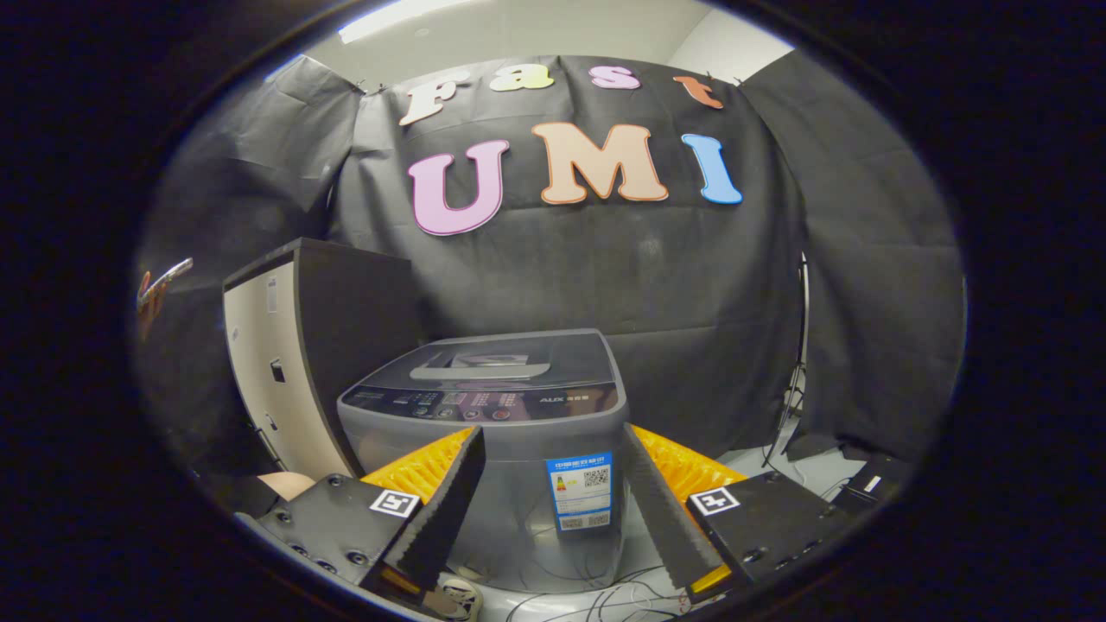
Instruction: Put the clothes into the washing machine and then close the washing machine lid.
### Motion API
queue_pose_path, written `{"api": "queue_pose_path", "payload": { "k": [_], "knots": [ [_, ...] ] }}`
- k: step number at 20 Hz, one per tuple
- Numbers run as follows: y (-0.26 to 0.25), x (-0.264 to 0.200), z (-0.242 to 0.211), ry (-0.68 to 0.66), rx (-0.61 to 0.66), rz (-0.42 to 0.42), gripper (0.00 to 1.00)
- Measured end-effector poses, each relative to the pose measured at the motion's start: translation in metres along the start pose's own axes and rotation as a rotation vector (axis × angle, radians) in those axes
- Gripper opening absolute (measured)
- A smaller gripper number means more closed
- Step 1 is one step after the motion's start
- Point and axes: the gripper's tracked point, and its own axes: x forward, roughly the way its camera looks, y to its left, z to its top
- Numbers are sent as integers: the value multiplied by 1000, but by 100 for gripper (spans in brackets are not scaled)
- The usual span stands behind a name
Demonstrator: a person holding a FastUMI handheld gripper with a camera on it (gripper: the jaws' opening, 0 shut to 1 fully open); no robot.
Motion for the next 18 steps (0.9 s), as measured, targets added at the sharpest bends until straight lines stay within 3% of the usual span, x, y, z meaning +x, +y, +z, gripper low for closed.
{"api": "queue_pose_path", "payload": {
  "k": [18],
  "knots": [
    [-2,2,9,-58,-58,21,98]
  ]
}}
